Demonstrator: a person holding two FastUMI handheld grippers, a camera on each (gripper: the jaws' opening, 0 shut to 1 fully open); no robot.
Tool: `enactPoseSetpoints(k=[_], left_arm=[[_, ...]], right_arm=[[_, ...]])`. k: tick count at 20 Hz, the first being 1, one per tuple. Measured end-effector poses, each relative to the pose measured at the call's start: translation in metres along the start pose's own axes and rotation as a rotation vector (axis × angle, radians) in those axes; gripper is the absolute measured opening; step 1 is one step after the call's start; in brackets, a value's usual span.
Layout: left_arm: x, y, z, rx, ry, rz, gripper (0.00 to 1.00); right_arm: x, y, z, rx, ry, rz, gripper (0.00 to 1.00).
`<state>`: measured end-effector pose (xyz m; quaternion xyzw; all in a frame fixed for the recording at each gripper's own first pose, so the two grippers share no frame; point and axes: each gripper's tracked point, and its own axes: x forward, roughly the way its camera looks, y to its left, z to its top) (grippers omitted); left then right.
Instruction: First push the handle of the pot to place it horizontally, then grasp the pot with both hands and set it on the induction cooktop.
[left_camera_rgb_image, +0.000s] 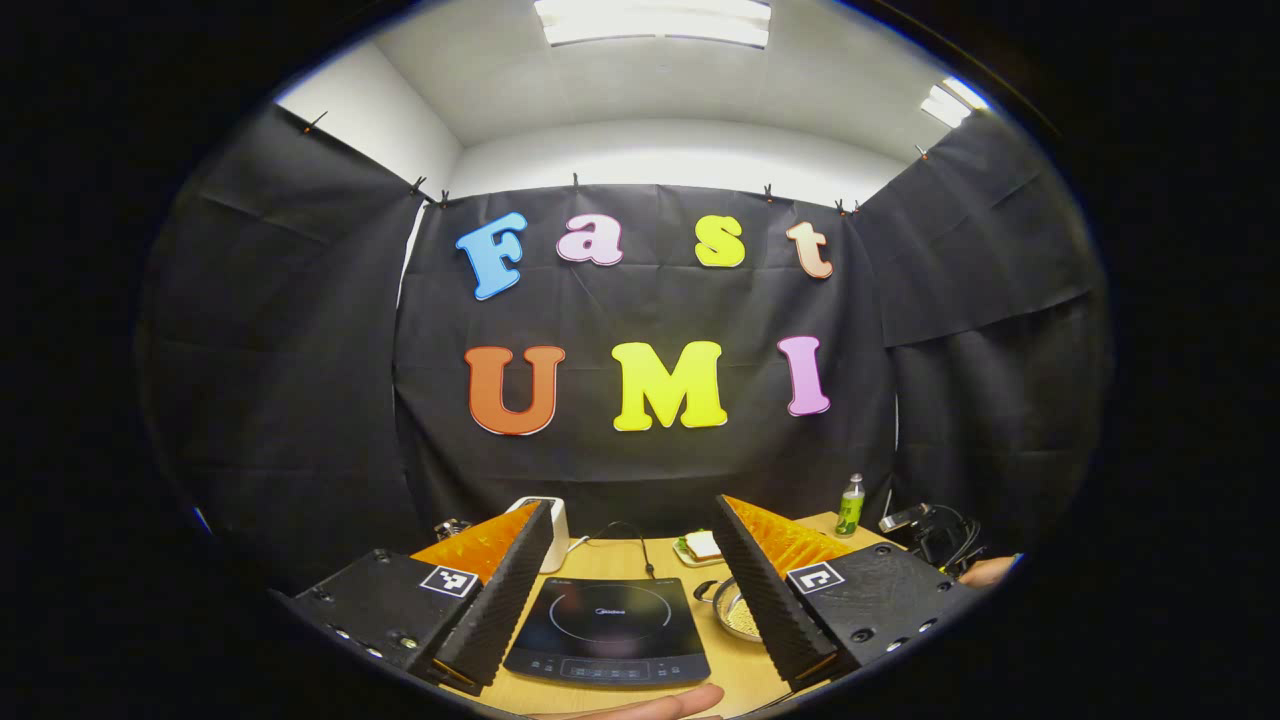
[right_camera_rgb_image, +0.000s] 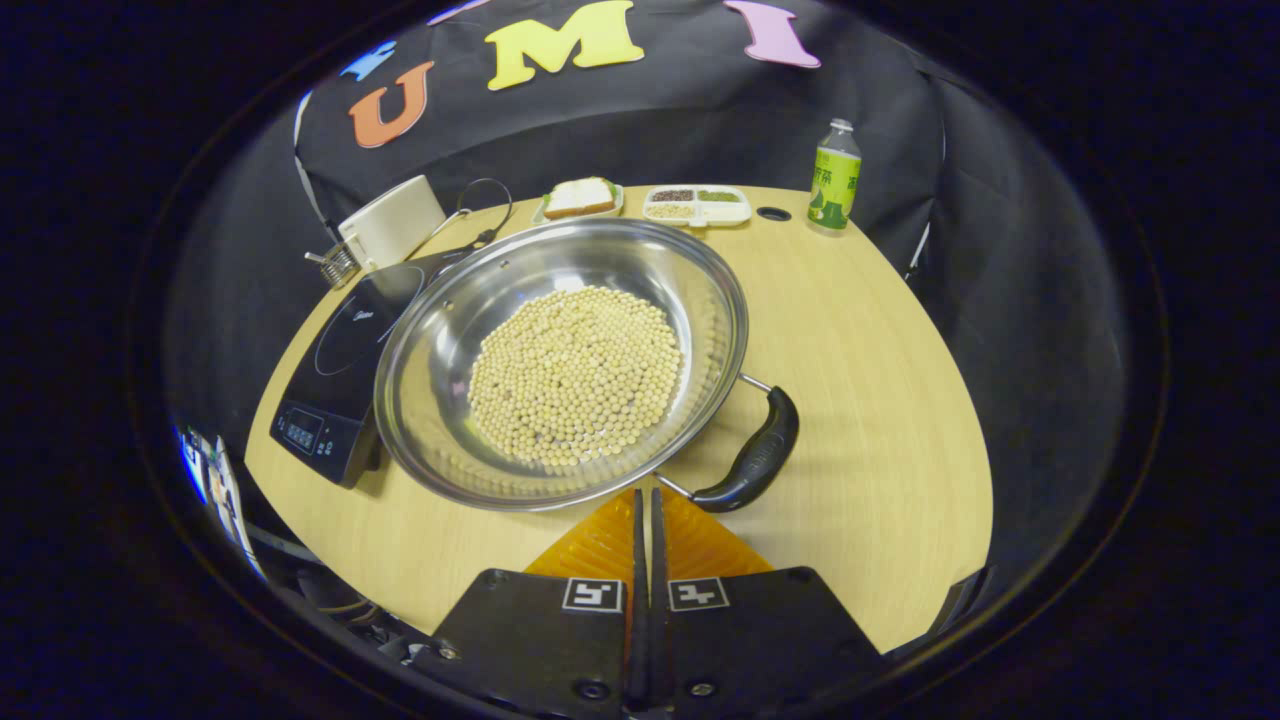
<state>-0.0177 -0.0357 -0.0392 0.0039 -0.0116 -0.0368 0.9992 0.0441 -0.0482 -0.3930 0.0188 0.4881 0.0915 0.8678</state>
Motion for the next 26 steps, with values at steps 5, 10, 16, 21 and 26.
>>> enactPoseSetpoints(k=[5,10,16,21,26], left_arm=[[0.001,-0.007,0.002,0.027,-0.004,-0.012,0.96],[0.011,-0.025,-0.008,0.036,0.023,-0.044,0.96],[0.031,-0.043,-0.03,0.039,0.065,-0.071,0.96],[0.057,-0.069,-0.055,0.004,0.113,-0.105,0.96],[0.086,-0.093,-0.091,-0.014,0.168,-0.145,0.96]], right_arm=[[0.01,-0.025,0.017,-0.099,-0.037,-0.05,0.0],[0.023,-0.044,0.045,-0.295,-0.139,-0.05,0.04],[0.037,-0.049,0.056,-0.307,-0.182,-0.009,0.04],[0.041,-0.044,0.061,-0.286,-0.196,0.002,0.04],[0.038,-0.047,0.063,-0.241,-0.227,-0.014,0.04]])
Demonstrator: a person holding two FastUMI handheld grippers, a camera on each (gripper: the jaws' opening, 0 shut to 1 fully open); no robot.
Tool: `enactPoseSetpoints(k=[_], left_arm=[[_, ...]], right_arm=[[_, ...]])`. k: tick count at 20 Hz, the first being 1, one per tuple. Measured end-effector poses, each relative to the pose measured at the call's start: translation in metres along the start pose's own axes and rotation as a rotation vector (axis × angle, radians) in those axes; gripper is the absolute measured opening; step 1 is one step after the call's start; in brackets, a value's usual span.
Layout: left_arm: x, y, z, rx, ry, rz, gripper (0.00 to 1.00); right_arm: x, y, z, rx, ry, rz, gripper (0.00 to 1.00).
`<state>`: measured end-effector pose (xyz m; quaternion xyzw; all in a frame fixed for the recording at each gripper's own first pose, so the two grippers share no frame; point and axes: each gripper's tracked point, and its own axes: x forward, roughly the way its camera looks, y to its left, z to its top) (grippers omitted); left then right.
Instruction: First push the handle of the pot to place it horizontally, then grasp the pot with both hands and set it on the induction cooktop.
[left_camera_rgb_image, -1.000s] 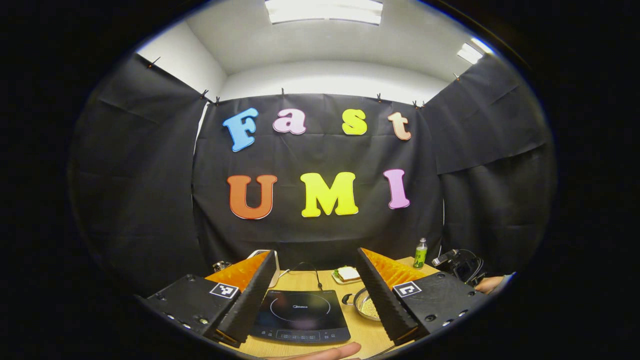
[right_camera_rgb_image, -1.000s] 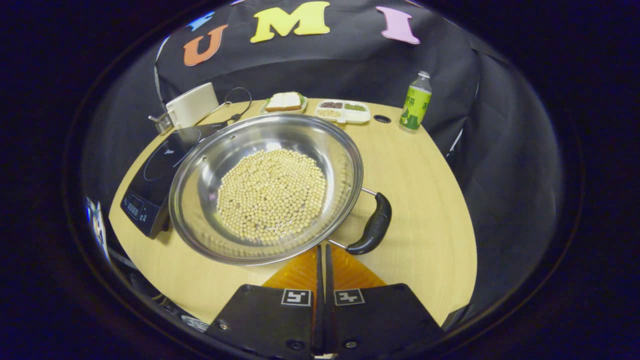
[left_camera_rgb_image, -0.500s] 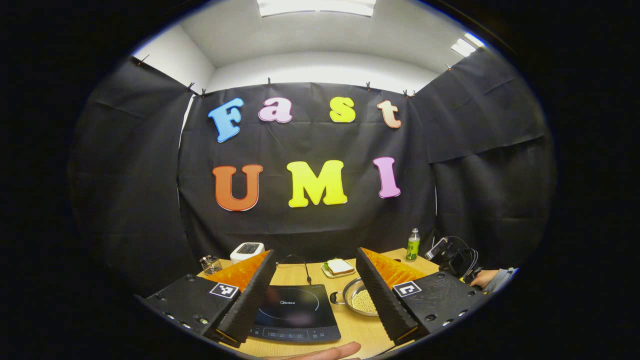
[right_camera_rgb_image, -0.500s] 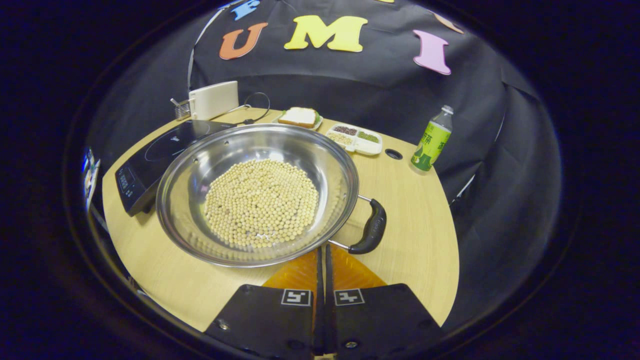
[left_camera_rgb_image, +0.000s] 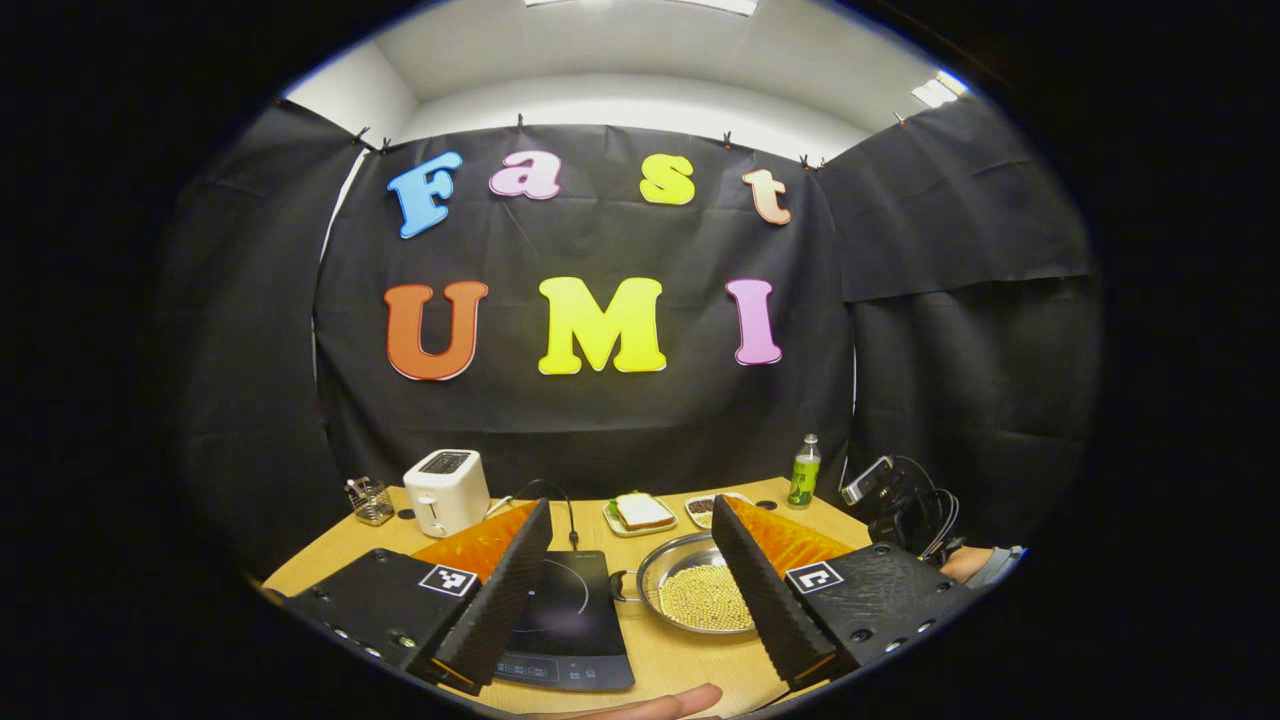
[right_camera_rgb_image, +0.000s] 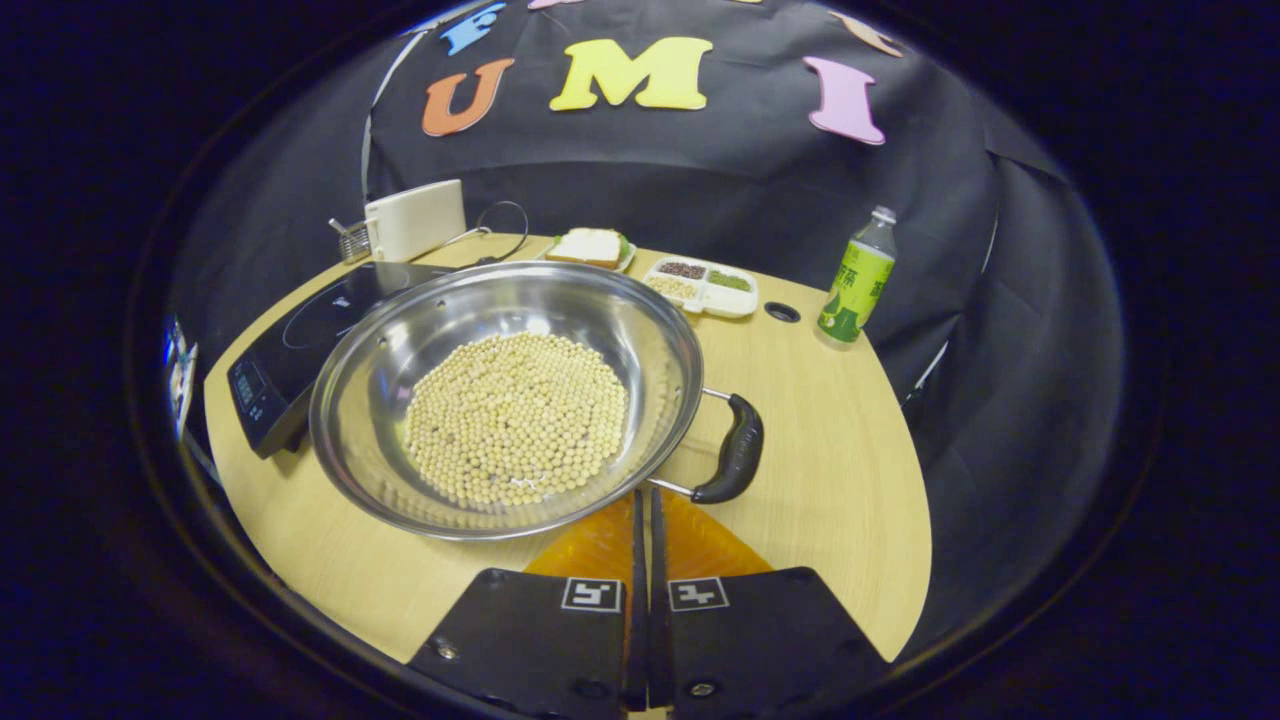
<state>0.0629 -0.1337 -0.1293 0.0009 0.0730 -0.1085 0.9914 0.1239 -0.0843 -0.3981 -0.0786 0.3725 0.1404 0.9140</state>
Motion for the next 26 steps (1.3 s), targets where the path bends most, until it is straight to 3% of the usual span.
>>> enactPoseSetpoints(k=[3,7,8,9,11,14,19,26], left_arm=[[0.02,-0.003,-0.028,-0.034,0.064,-0.009,0.96],[0.048,0.003,-0.058,-0.038,0.125,-0.012,0.96],[0.054,0.004,-0.067,-0.031,0.146,-0.006,0.96],[0.06,0.006,-0.078,-0.027,0.169,-0.003,0.96],[0.072,0.004,-0.097,-0.022,0.22,-0.007,0.95],[0.084,0.005,-0.123,-0.025,0.293,0.002,0.95],[0.113,-0.002,-0.152,-0.05,0.389,-0.021,0.96],[0.149,0.001,-0.197,-0.083,0.542,-0.01,0.96]], right_arm=[[-0.006,0.0,0.001,0.009,-0.016,-0.006,0.05],[-0.021,-0.019,0.015,0.088,-0.104,-0.094,0.07],[-0.026,-0.019,0.018,0.091,-0.118,-0.096,0.11],[-0.03,-0.021,0.021,0.086,-0.129,-0.106,0.19],[-0.033,-0.031,0.026,0.095,-0.146,-0.135,0.25],[-0.036,-0.025,0.04,0.127,-0.183,-0.093,0.68],[-0.026,-0.036,0.046,0.213,-0.158,-0.09,0.93],[0.007,-0.04,0.047,0.316,-0.087,-0.092,0.94]])
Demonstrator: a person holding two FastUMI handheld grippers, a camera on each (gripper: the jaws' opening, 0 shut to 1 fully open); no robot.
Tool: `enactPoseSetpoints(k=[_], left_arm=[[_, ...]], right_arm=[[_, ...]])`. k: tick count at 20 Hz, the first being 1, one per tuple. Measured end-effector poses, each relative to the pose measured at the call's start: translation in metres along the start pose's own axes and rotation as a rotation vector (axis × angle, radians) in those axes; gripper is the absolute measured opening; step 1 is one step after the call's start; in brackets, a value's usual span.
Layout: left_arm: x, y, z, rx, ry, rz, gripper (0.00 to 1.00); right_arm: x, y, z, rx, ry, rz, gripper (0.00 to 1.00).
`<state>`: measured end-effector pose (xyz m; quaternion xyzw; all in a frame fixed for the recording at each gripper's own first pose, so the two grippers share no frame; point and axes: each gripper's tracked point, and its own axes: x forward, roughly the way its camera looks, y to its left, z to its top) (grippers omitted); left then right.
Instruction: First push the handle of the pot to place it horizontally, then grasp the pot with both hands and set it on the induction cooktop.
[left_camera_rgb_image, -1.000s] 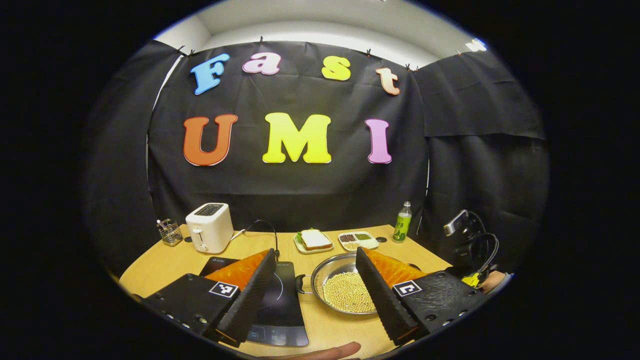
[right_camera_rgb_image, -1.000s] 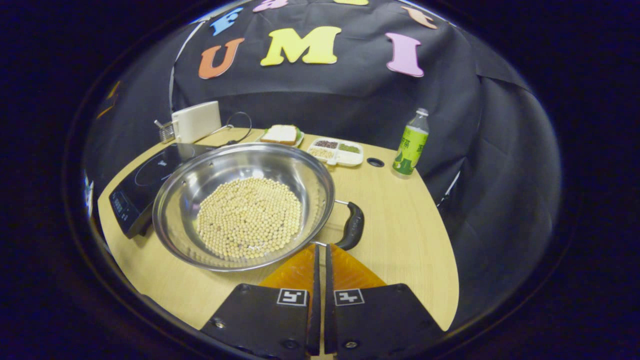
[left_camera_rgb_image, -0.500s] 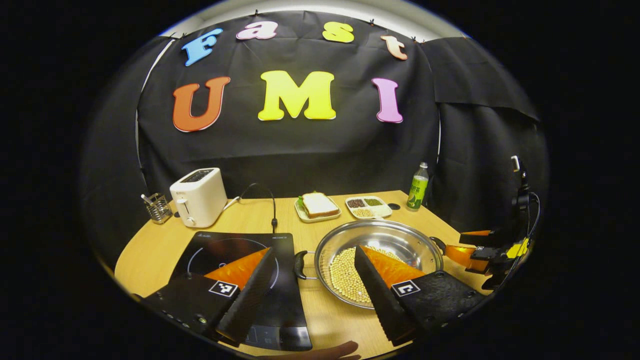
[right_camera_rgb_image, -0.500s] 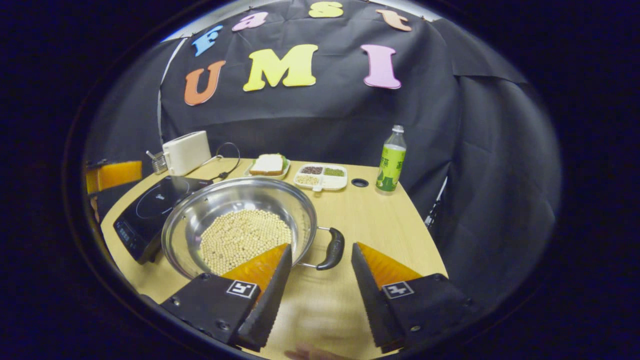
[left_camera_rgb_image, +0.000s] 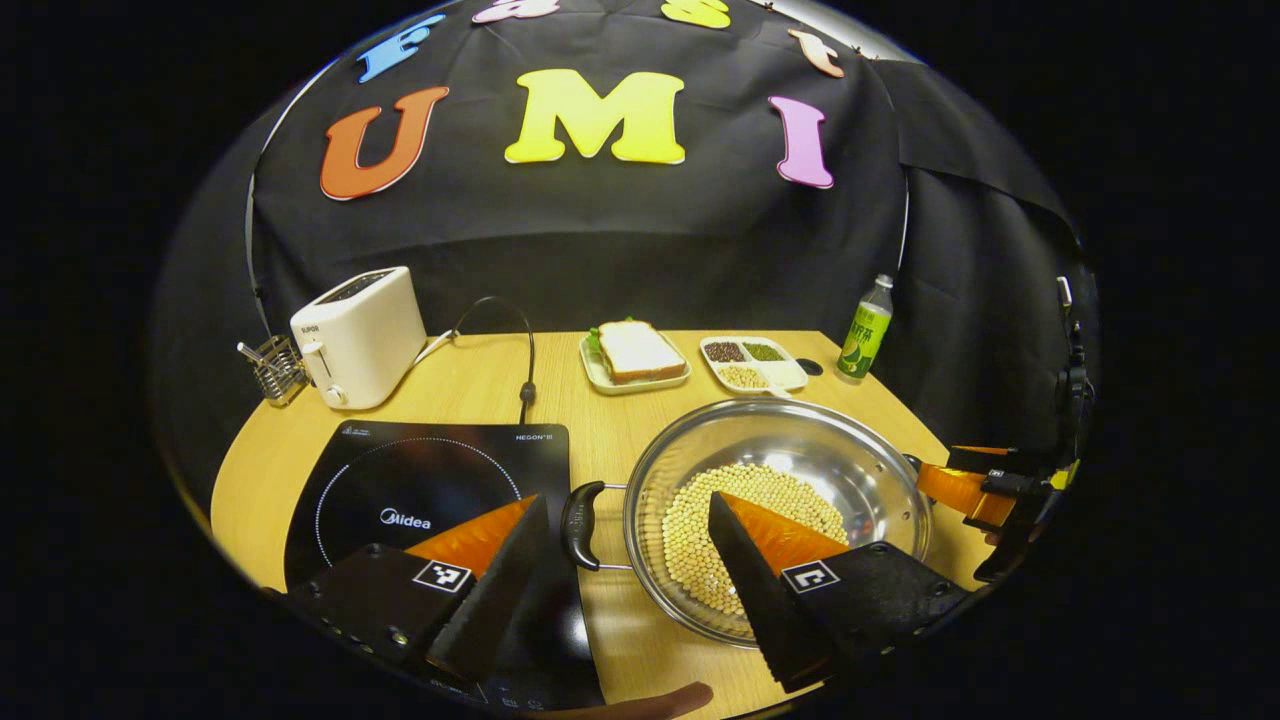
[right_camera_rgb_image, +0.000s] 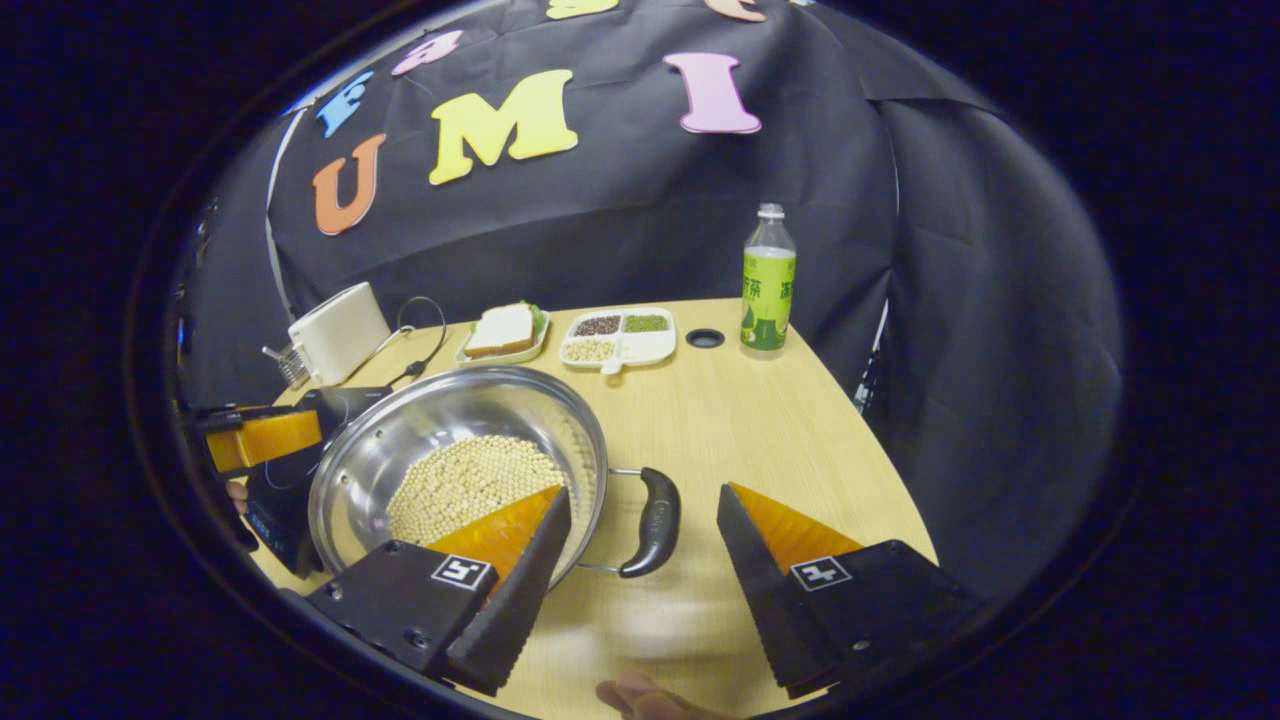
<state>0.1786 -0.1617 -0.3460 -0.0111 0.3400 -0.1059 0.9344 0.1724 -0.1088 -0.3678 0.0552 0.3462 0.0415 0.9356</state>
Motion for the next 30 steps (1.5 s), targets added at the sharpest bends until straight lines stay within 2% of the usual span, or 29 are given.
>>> enactPoseSetpoints(k=[4,5,6,7,8,9,10,12,13,14,15,16,17,19,20,21,22,26,30], left_arm=[[0.026,0.007,-0.015,0.007,0.07,0.0,0.96],[0.031,0.013,-0.017,0.011,0.07,0.022,0.94],[0.034,0.017,-0.02,0.008,0.081,0.034,0.86],[0.036,0.016,-0.023,-0.001,0.093,0.026,0.84],[0.038,0.015,-0.026,-0.004,0.099,0.027,0.77],[0.04,0.017,-0.029,0.0,0.108,0.027,0.74],[0.042,0.017,-0.031,0.0,0.117,0.024,0.71],[0.044,0.018,-0.032,0.0,0.126,0.024,0.7],[0.047,0.019,-0.032,0.003,0.124,0.018,0.85],[0.046,0.02,-0.032,0.009,0.122,0.029,0.69],[0.045,0.023,-0.032,0.007,0.128,0.031,0.68],[0.048,0.022,-0.033,0.008,0.123,0.031,0.74],[0.046,0.022,-0.034,0.008,0.127,0.031,0.63],[0.048,0.022,-0.034,0.007,0.127,0.028,0.61],[0.046,0.022,-0.034,0.005,0.128,0.027,0.69],[0.046,0.022,-0.035,-0.004,0.131,0.029,0.59],[0.045,0.021,-0.036,-0.008,0.134,0.03,0.58],[0.029,0.016,-0.039,0.004,0.109,0.01,0.57],[0.003,0.02,-0.021,0.004,0.054,0.006,0.57]], right_arm=[[0.015,0.006,-0.006,0.058,0.039,0.013,0.93],[0.018,0.007,-0.008,0.068,0.05,0.017,0.93],[0.02,0.009,-0.012,0.077,0.065,0.022,0.93],[0.023,0.01,-0.015,0.088,0.079,0.022,0.92],[0.025,0.01,-0.017,0.096,0.088,0.019,0.87],[0.026,0.011,-0.017,0.099,0.086,0.023,0.89],[0.026,0.012,-0.016,0.098,0.082,0.029,0.82],[0.028,0.008,-0.017,0.096,0.082,0.012,0.84],[0.029,0.009,-0.018,0.101,0.08,0.015,0.75],[0.026,0.01,-0.019,0.108,0.086,0.015,0.72],[0.028,0.01,-0.019,0.113,0.087,0.009,0.7],[0.029,0.009,-0.019,0.117,0.087,0.0,0.69],[0.029,0.008,-0.018,0.126,0.086,-0.011,0.67],[0.028,0.009,-0.018,0.134,0.09,-0.028,0.64],[0.027,0.01,-0.02,0.14,0.093,-0.032,0.63],[0.025,0.01,-0.02,0.141,0.098,-0.034,0.63],[0.023,0.01,-0.021,0.143,0.103,-0.037,0.62],[0.001,0.009,-0.018,0.144,0.09,-0.059,0.6],[-0.027,0.02,-0.006,0.124,0.058,-0.067,0.6]])
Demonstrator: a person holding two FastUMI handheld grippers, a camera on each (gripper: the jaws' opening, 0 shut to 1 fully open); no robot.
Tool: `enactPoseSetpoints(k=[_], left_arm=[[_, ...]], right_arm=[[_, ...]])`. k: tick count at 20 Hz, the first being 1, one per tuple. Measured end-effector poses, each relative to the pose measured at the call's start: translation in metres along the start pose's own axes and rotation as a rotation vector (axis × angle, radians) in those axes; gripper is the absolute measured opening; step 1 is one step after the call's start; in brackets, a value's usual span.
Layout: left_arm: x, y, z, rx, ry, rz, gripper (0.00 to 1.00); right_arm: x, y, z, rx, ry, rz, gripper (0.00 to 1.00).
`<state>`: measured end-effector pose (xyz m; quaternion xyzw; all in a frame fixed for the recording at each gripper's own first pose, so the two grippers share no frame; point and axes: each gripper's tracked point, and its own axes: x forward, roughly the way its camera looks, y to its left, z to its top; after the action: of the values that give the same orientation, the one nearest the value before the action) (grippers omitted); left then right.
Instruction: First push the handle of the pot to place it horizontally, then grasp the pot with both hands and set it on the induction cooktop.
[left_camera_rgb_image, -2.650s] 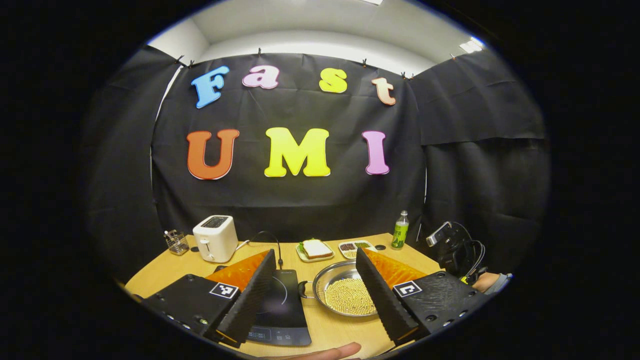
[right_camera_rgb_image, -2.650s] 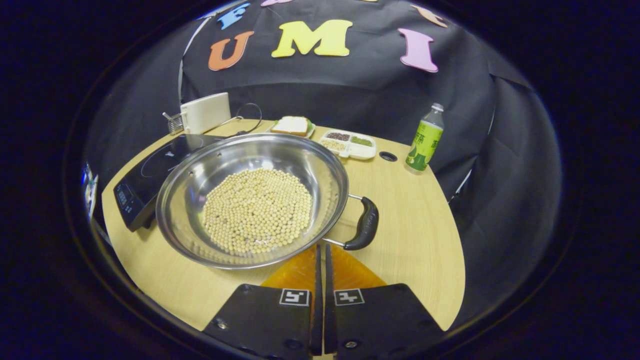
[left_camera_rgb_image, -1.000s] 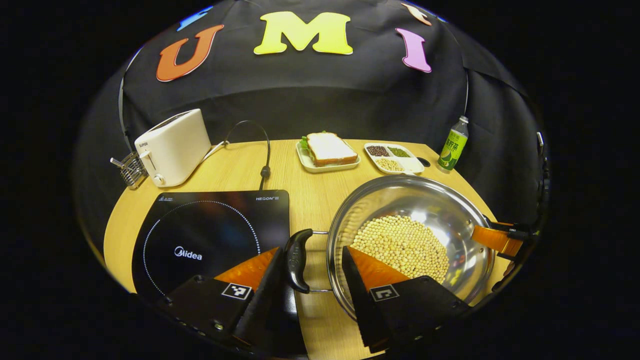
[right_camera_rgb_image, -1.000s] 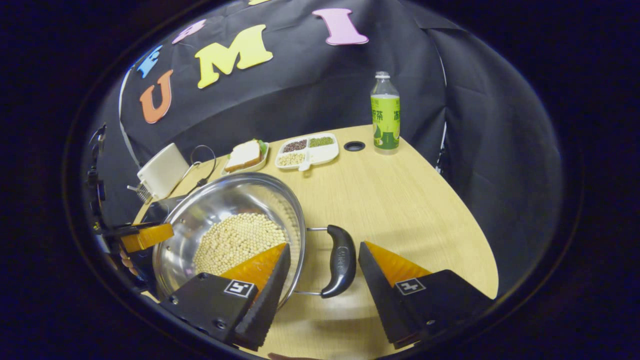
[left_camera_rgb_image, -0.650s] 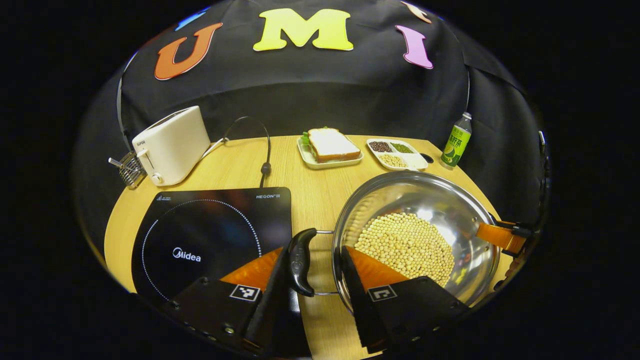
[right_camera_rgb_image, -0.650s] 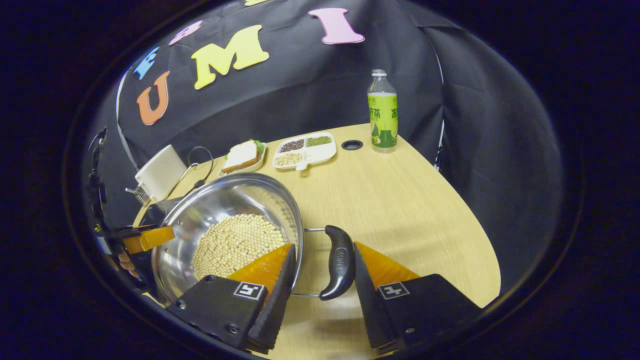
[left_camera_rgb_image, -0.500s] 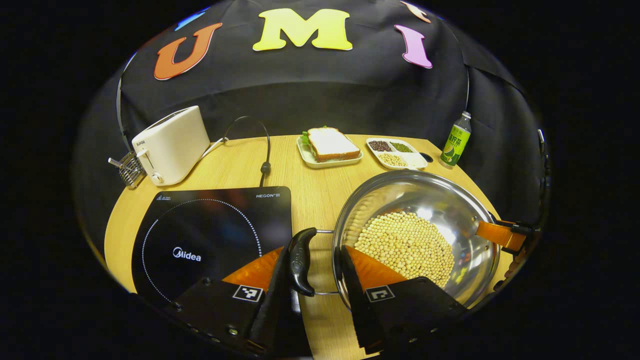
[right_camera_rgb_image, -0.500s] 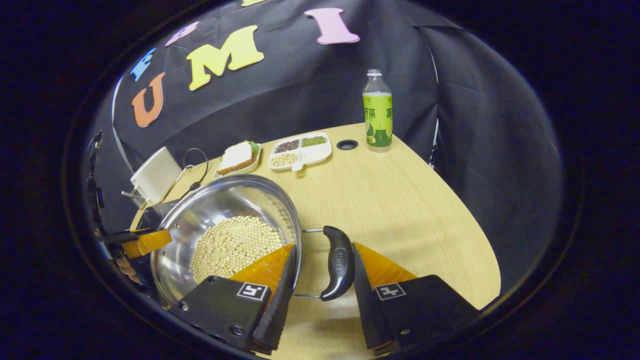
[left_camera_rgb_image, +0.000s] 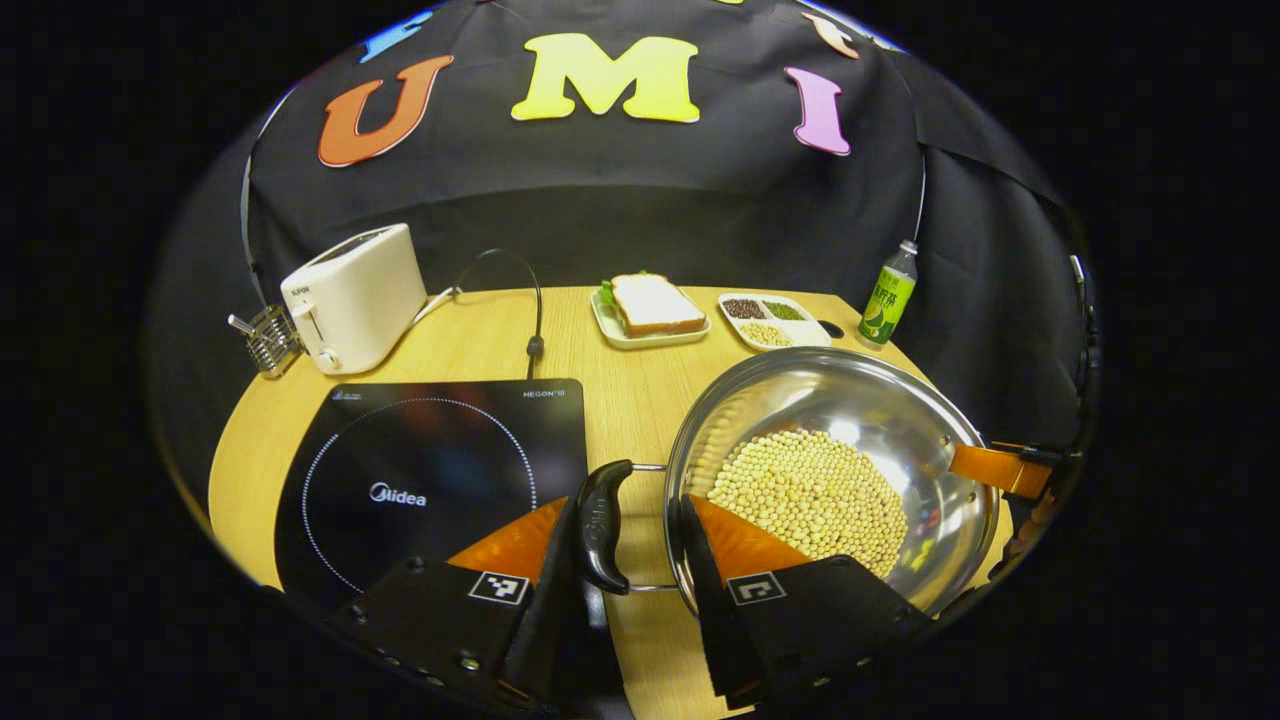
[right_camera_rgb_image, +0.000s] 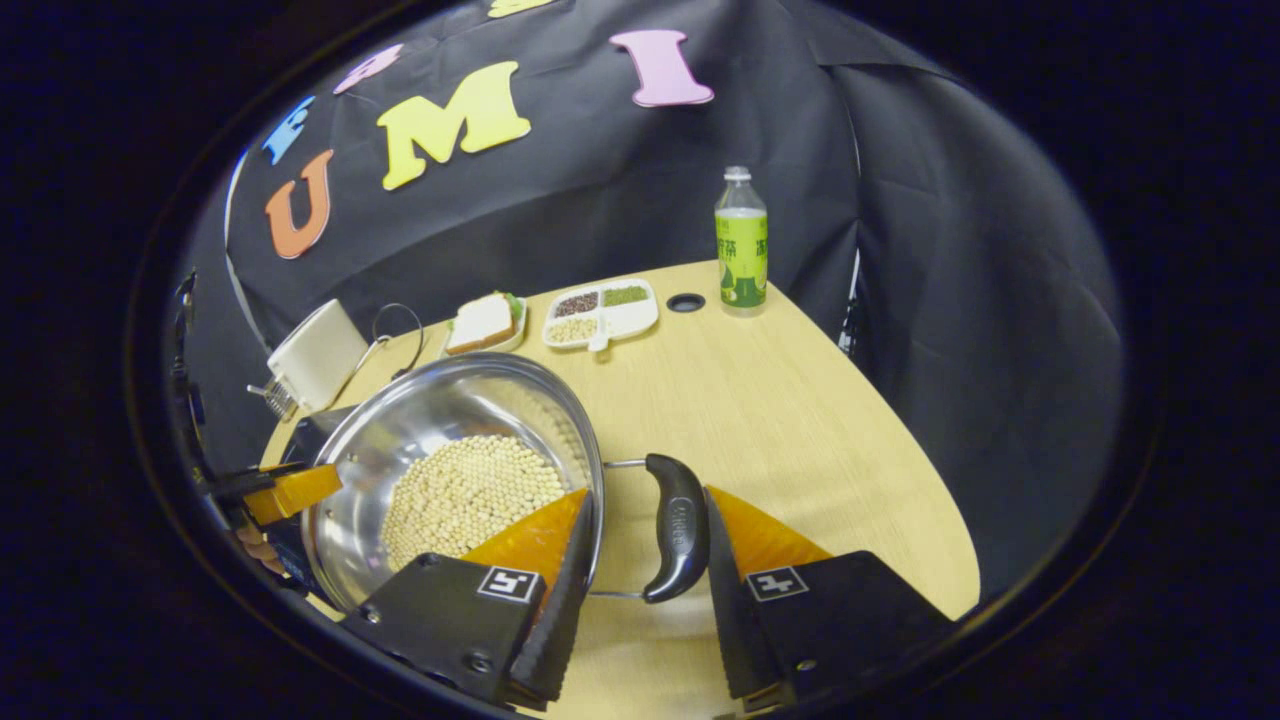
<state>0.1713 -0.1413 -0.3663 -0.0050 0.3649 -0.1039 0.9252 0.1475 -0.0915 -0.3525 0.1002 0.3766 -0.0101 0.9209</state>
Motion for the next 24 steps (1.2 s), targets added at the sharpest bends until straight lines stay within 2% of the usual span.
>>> enactPoseSetpoints(k=[1,2,5,10,18,24], left_arm=[[-0.008,0.002,0.002,-0.006,-0.006,0.0,0.46],[-0.015,0.005,0.006,-0.015,-0.016,-0.004,0.54],[-0.04,0.019,0.016,-0.027,-0.045,-0.005,0.54],[-0.079,0.063,0.028,-0.049,-0.073,0.036,0.54],[-0.118,0.151,0.036,-0.074,-0.109,0.11,0.54],[-0.118,0.204,0.036,-0.097,-0.122,0.152,0.54]], right_arm=[[-0.007,0.005,0.004,-0.007,-0.01,0.0,0.6],[-0.016,0.01,0.007,-0.014,-0.021,-0.001,0.6],[-0.039,0.031,0.018,-0.033,-0.051,0.004,0.59],[-0.065,0.084,0.026,-0.059,-0.078,0.046,0.59],[-0.07,0.181,0.028,-0.103,-0.087,0.115,0.59],[-0.049,0.24,0.025,-0.126,-0.097,0.153,0.59]])
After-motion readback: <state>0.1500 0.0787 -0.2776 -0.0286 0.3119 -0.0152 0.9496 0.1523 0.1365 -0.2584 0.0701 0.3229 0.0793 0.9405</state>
